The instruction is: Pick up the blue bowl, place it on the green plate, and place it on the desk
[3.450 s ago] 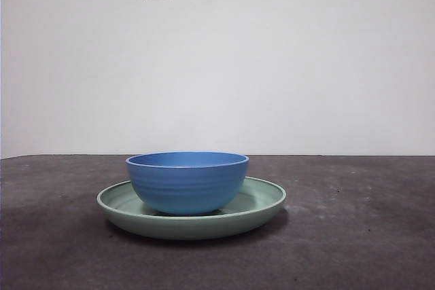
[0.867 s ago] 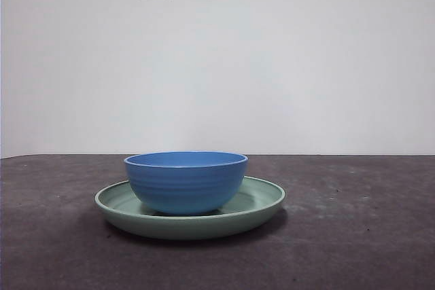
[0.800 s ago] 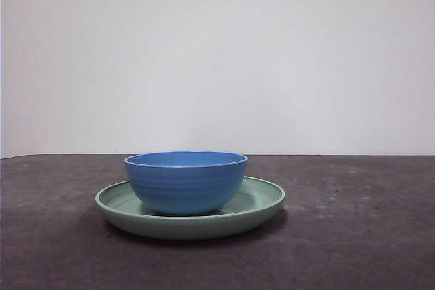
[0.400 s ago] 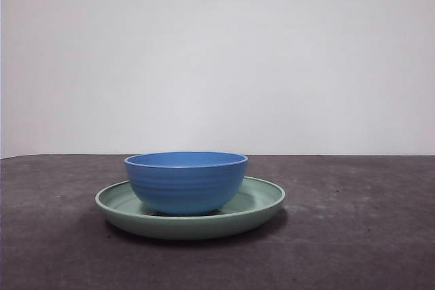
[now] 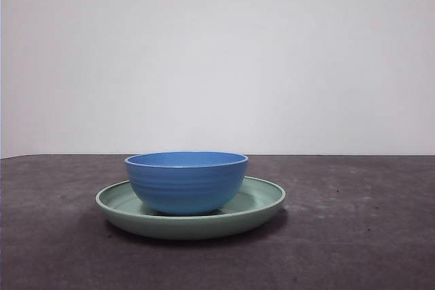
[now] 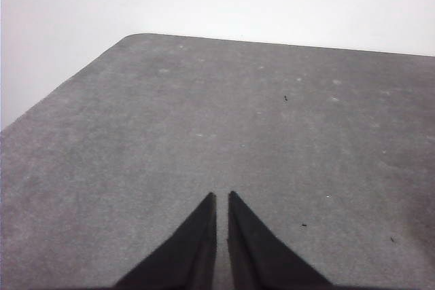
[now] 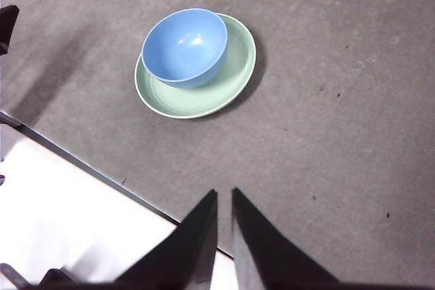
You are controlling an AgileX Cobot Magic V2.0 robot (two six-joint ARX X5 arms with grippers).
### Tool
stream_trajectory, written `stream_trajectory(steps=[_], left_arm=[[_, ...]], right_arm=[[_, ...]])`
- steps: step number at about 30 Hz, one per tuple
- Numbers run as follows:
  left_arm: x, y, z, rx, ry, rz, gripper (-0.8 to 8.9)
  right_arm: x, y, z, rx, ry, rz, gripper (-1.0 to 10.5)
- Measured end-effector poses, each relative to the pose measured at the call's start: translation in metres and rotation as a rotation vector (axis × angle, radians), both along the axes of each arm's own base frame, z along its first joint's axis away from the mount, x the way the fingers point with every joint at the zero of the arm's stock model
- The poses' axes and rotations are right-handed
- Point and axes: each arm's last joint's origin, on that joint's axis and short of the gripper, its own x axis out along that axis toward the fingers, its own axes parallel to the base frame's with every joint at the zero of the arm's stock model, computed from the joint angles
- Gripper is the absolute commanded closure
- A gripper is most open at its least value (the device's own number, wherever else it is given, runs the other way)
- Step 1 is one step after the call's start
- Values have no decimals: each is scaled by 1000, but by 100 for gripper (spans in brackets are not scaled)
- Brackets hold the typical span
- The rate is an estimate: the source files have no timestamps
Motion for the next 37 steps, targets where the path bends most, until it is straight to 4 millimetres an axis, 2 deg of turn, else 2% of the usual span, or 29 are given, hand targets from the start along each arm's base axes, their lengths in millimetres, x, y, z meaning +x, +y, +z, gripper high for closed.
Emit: stream_trajectory(steps=[9,12,15,21,26,29,32,34,37], left_arm=[[0,0,0,0,0,0,785],[0,0,0,0,0,0,785],[0,0,0,0,0,0,785],[0,0,0,0,-1,0,785],[0,0,0,0,-1,0,785],[0,0,0,0,-1,0,785],[0,0,0,0,-1,0,785],[0,0,0,0,-1,0,786],[0,0,0,0,-1,0,785]], right_arm=[[0,0,0,0,0,-18,916],[3,-1,-3,-11,7,-97,916],[12,-2,-18,-94,-16,-221,916],[49,-6,-66,-59,-322,-503,916],[68,-18,-131,-4,-552,-676,916],[74,-22,-173,-9,-581,-718,916],[77,-24,-208,-37,-526,-732,916],[77,-25,-223,-55,-503,-734,916],[77,-26,-228,-77,-526,-732,916]])
